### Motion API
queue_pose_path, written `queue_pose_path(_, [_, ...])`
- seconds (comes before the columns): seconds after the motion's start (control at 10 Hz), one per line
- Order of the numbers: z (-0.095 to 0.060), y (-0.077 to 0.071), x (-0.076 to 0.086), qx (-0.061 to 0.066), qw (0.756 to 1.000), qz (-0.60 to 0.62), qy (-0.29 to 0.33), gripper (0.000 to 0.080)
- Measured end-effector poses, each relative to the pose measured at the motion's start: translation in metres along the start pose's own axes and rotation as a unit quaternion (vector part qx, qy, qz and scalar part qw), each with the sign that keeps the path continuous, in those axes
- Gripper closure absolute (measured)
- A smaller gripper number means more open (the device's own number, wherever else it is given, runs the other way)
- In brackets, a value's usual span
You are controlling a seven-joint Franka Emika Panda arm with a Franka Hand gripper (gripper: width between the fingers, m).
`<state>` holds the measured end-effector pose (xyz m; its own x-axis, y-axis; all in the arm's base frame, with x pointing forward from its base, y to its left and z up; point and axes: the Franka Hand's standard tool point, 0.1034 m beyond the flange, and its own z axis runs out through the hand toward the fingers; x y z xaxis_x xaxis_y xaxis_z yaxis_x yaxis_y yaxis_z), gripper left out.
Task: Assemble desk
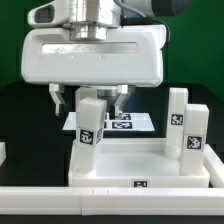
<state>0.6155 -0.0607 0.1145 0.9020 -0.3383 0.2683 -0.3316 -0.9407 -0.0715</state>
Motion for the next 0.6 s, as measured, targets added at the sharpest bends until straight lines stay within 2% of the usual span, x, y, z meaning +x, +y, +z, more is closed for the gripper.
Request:
queue_pose_path(0.2, [0.0001, -0.0084, -0.0067, 0.013, 0.996, 0.024, -0.085, 0.0151])
queue_pose_path(0.5, [0.0033, -0.0045, -0.0063, 0.011, 0.995, 0.038, -0.091, 0.0151])
queue_pose_path(0.6, [0.0033, -0.0045, -0.0063, 0.01, 0.995, 0.042, -0.091, 0.0262])
